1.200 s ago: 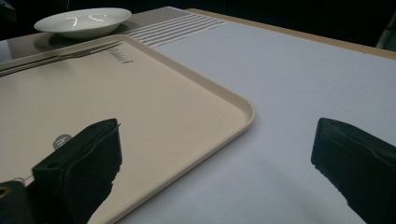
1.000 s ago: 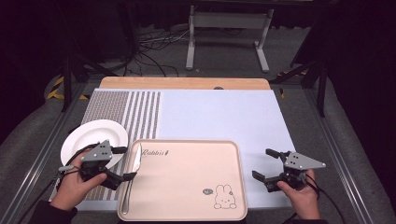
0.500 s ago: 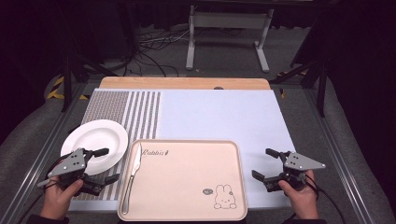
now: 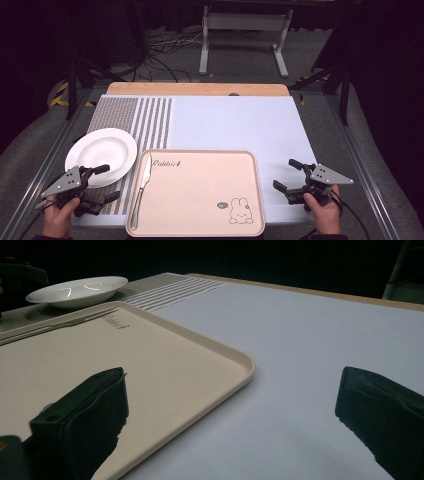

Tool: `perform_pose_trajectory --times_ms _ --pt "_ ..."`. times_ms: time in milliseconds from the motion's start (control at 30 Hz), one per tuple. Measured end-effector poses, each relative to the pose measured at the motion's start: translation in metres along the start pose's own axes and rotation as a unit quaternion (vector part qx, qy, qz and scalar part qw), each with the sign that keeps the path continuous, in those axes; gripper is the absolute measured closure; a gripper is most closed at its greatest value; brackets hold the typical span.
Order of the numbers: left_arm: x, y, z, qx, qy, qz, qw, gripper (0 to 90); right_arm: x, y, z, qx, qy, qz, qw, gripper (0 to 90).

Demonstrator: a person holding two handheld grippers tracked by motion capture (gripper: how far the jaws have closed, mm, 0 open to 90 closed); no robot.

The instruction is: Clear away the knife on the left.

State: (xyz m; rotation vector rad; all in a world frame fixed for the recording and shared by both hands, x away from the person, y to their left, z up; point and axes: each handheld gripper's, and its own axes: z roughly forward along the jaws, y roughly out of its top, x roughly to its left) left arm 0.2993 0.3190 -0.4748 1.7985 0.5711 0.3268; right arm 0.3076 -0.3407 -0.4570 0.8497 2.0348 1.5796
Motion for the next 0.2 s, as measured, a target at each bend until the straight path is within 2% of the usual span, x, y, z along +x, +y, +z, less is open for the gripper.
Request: perform_pose_trajectory --times_ms 100,200 --pt "0.0010 -0.0039 -0.0030 -0.006 0.007 -0.012 0.9999 3.0 0.0000 -0.0001 -0.0008 0.000 0.001 -0.001 1.0000 1.2" --pt "0.0016 -0.0052 -0.0038 -0.005 0.012 -0.013 0.9998 3.0 -0.0007 0.0003 -0.0013 -0.002 -0.001 0.000 1.0000 1.2"
